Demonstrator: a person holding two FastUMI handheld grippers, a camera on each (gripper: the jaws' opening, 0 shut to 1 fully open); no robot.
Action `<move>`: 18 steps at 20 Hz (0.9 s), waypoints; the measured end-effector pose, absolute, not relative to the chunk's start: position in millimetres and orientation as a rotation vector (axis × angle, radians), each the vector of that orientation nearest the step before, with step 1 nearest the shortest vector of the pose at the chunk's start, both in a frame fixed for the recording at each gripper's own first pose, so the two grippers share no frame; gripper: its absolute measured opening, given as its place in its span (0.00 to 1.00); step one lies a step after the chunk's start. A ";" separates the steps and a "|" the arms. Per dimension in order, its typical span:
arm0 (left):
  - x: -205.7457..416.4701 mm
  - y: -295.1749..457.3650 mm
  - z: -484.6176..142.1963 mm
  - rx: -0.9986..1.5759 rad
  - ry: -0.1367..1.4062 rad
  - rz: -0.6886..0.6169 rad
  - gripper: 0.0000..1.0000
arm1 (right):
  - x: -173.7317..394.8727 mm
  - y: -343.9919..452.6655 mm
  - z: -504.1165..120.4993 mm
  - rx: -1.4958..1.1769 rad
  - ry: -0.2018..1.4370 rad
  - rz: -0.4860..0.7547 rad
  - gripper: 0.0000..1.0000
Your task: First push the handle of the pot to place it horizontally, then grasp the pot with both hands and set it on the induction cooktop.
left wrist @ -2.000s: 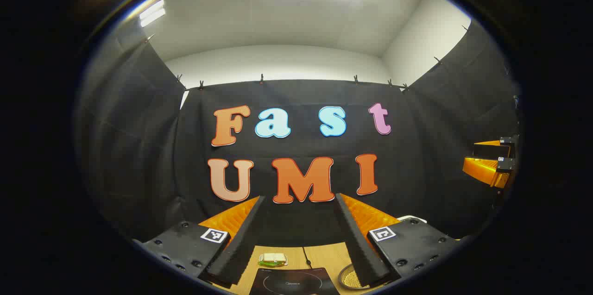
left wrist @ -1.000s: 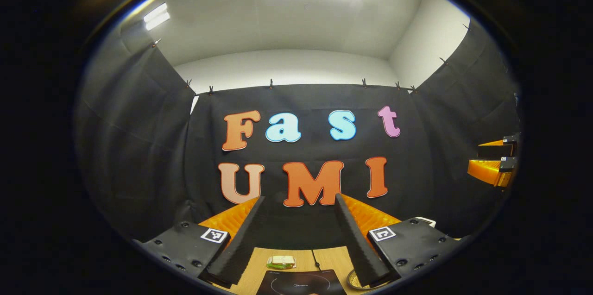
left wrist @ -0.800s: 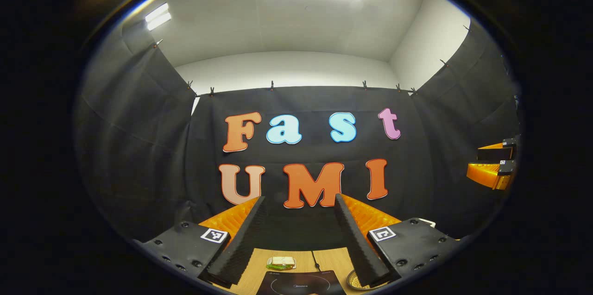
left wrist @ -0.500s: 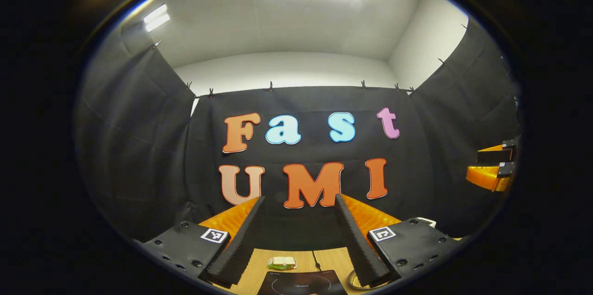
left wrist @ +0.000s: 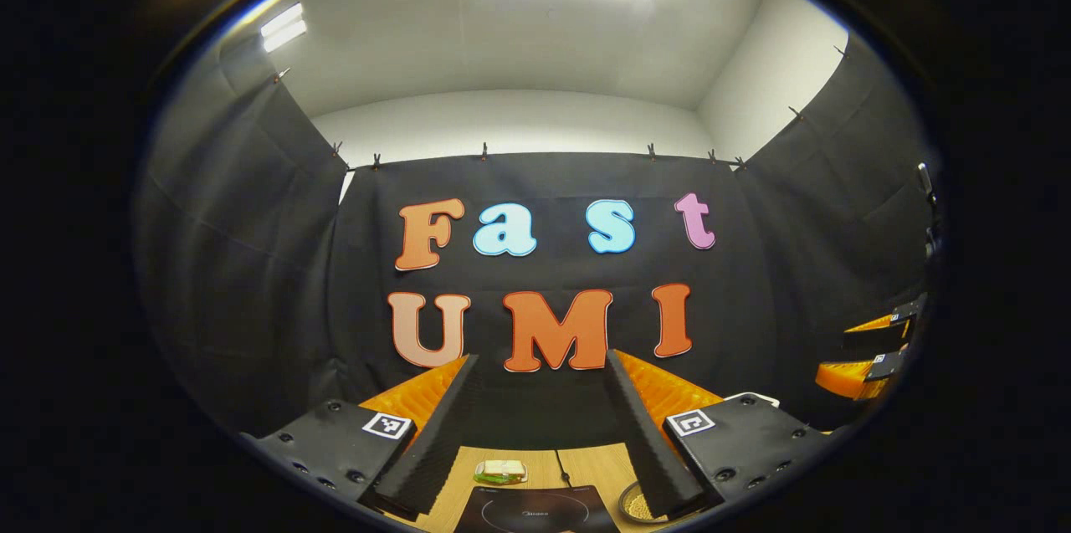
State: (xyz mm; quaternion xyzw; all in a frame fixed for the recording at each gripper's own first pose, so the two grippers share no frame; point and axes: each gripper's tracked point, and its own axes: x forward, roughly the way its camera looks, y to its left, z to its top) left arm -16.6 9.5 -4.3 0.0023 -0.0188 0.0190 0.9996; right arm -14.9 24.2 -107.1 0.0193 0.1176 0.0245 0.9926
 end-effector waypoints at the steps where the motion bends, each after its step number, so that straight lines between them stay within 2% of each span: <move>1: -17.1 9.4 -6.3 0.004 -0.035 0.039 0.95 | -15.7 24.8 -117.0 0.049 0.256 0.053 0.91; 4: -16.5 3.2 -11.3 -0.027 -0.017 0.024 0.95 | -17.4 28.5 -145.5 0.079 0.331 0.071 0.90; 5: -15.2 5.2 -11.6 -0.030 -0.015 0.025 0.92 | -18.0 30.9 -157.2 0.083 0.358 0.079 0.90; 7: -12.9 9.4 -12.8 -0.023 -0.018 0.033 0.98 | -21.1 31.0 -179.6 0.062 0.400 0.078 0.87; 10: -13.1 7.6 -19.1 -0.013 -0.010 0.041 0.95 | -26.5 41.6 -211.3 0.057 0.471 0.113 0.82; 11: -13.5 6.3 -20.7 -0.014 -0.004 0.038 0.98 | -30.7 46.9 -222.4 0.071 0.499 0.132 0.81; 14: -13.7 11.9 -26.2 -0.012 0.000 0.046 0.95 | -39.9 60.9 -261.5 0.086 0.601 0.181 0.69; 15: -14.0 15.0 -28.2 -0.012 0.001 0.053 0.98 | -43.5 66.2 -275.0 0.090 0.638 0.198 0.66; 16: -13.6 17.5 -29.2 -0.016 0.004 0.058 0.95 | -48.2 73.4 -288.4 0.100 0.682 0.220 0.60; 18: -12.0 23.8 -32.0 -0.027 0.008 0.066 0.98 | -60.0 90.6 -315.3 0.132 0.772 0.266 0.51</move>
